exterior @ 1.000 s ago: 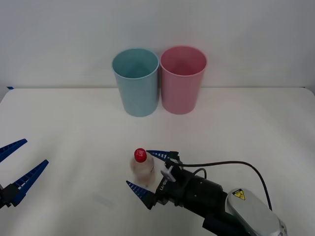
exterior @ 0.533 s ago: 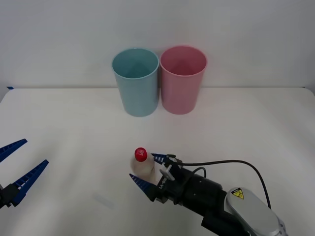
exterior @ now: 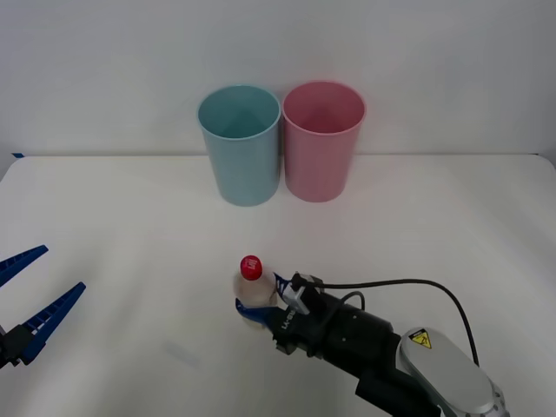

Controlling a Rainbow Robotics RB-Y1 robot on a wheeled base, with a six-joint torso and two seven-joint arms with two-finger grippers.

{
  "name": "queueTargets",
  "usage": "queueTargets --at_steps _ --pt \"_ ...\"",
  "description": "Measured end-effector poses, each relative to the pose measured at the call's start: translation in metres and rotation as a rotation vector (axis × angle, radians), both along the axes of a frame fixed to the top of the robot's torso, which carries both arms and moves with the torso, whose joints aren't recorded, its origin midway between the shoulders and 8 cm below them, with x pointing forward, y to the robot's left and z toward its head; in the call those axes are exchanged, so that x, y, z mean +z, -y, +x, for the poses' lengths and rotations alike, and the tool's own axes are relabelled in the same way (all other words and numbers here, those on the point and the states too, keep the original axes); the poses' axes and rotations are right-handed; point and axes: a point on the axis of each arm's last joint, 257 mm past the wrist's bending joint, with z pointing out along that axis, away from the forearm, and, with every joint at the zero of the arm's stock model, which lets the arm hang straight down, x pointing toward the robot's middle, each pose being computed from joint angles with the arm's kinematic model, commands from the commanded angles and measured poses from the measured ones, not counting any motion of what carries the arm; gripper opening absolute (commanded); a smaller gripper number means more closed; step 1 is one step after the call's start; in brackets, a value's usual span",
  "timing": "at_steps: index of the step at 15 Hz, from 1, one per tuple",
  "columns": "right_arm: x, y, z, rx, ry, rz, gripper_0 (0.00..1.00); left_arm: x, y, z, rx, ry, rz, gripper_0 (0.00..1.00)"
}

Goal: Grasp the object on the table and drop it into the matching bin: aluminum can to the light blue bin, PET bottle to the pink bin.

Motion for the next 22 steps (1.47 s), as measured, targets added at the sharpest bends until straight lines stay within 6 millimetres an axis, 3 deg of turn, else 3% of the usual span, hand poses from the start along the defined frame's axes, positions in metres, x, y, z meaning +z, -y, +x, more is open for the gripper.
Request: queueTargets --at_steps 6,10,14,22 --pt "0.051 0.021 -0.007 0.022 0.001 0.088 0.0 0.0 0.0 0.0 0.0 0.0 0.0 1.0" --pt "0.102 0.045 -0.008 0.02 -0.021 0.169 0.0 0.0 0.0 0.0 0.0 0.0 0.0 1.0" --pt "0.16 0.066 0.006 -0.007 -0.029 0.26 0.0 0.0 0.0 0.0 0.0 0.0 0.0 1.0" --pt "0.255 0.109 0.044 -0.06 -0.062 0.413 0.0 0.0 0.0 0.0 0.0 0.0 0.0 1.0"
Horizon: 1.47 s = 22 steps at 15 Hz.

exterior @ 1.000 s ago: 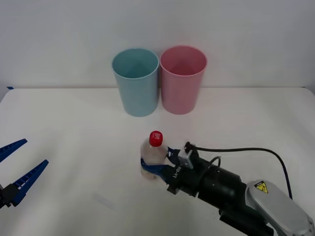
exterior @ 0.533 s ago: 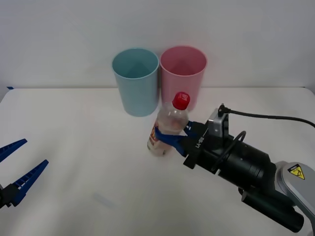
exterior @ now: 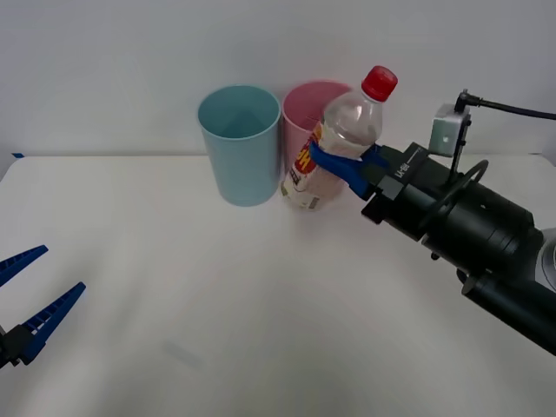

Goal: Grasp the object on the table and drop it into the matching bin: aluminum can to the light blue bin, PET bottle to the pink bin.

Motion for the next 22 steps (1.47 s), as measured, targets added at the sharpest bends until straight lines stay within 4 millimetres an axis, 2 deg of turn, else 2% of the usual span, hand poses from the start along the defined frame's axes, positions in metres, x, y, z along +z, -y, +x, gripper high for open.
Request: queueTargets --at_steps 2,5,11,16,22 --pt "0.025 0.011 0.015 -0.035 0.033 0.011 0.0 0.0 0.0 0.0 0.0 0.0 0.0 1.0" --pt "0.045 0.023 0.044 -0.077 0.086 -0.025 0.0 0.0 0.0 0.0 0.0 0.0 0.0 1.0" --pt "0.065 0.028 0.109 -0.104 0.128 -0.115 0.0 0.0 0.0 0.0 0.0 0.0 0.0 1.0" --pt "0.069 0.026 0.164 -0.152 0.143 -0.203 0.0 0.0 0.0 0.0 0.0 0.0 0.0 1.0" --pt "0.052 0.023 0.208 -0.219 0.123 -0.268 0.0 0.0 0.0 0.0 0.0 0.0 0.0 1.0"
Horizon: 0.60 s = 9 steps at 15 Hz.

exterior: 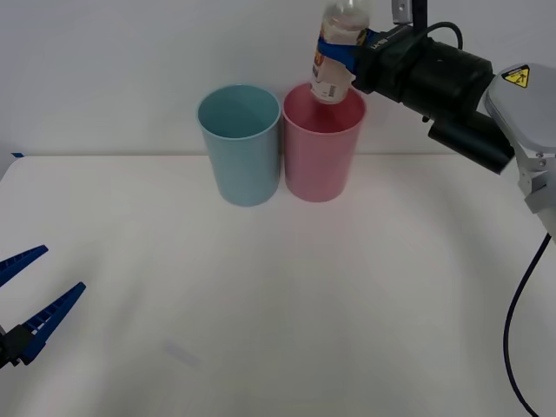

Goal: Grasp the object on the table and drop it into the matching bin: aluminum can to the light blue bin, PET bottle to the pink bin.

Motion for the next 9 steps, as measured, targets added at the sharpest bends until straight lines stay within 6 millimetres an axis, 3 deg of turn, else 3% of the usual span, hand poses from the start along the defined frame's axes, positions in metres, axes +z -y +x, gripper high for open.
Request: queueTargets --at_steps 4,6,7,8,9 --pt "-0.009 0.001 0.014 -0.024 -0.015 -0.015 0.02 0.0 0.0 0.0 0.0 0.0 0.0 1.0" --pt "-0.01 0.002 0.015 -0.027 -0.014 -0.018 0.15 0.0 0.0 0.0 0.0 0.0 0.0 1.0" --pt "-0.01 0.002 0.015 -0.027 -0.013 -0.019 0.34 0.0 0.0 0.0 0.0 0.0 0.0 1.0" --pt "-0.009 0.002 0.015 -0.028 -0.012 -0.019 0.99 0.0 0.0 0.0 0.0 0.0 0.0 1.0" --pt "-0.008 0.003 0.016 -0.029 -0.01 -0.017 1.0 0.0 0.0 0.0 0.0 0.0 0.0 1.0"
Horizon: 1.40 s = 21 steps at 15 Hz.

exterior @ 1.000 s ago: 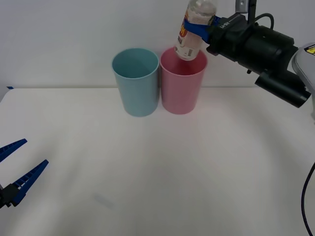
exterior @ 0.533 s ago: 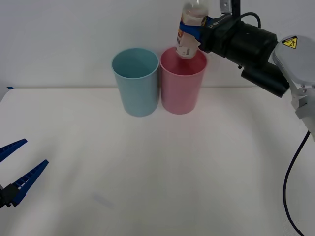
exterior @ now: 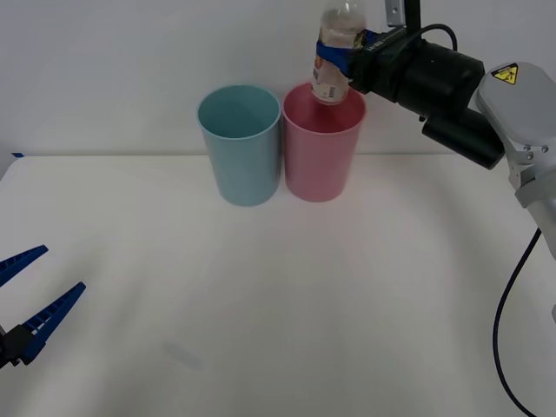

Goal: Grasp the object on the table and drop it into the matching bin: aluminum can to the light blue bin, PET bottle to the pink bin.

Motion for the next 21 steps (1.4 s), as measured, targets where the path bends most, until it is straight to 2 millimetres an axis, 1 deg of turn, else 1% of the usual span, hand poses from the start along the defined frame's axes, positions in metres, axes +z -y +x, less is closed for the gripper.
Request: queueTargets --at_steps 5,7,9,12,14,16,17,18,21 --pt "0.008 0.0 -0.002 0.009 0.013 0.012 1.0 0.0 0.0 0.0 0.0 0.0 0.0 1.0" --pt "0.012 -0.006 -0.01 0.046 0.011 0.018 1.0 0.0 0.0 0.0 0.0 0.0 0.0 1.0" --pt "0.016 -0.025 -0.023 0.11 0.008 0.03 1.0 0.0 0.0 0.0 0.0 0.0 0.0 1.0" --pt "0.015 -0.064 -0.049 0.22 -0.003 0.044 1.0 0.0 0.0 0.0 0.0 0.0 0.0 1.0" --pt "0.01 -0.091 -0.069 0.294 -0.016 0.049 1.0 0.0 0.0 0.0 0.0 0.0 0.0 1.0" --pt "0.004 -0.11 -0.087 0.352 -0.031 0.06 1.0 0.0 0.0 0.0 0.0 0.0 0.0 1.0" --pt "0.0 -0.111 -0.097 0.372 -0.036 0.065 1.0 0.0 0.0 0.0 0.0 0.0 0.0 1.0" --pt "-0.003 -0.107 -0.104 0.383 -0.037 0.069 1.0 0.0 0.0 0.0 0.0 0.0 0.0 1.0" --pt "-0.012 -0.087 -0.132 0.424 -0.042 0.084 1.0 0.0 0.0 0.0 0.0 0.0 0.0 1.0"
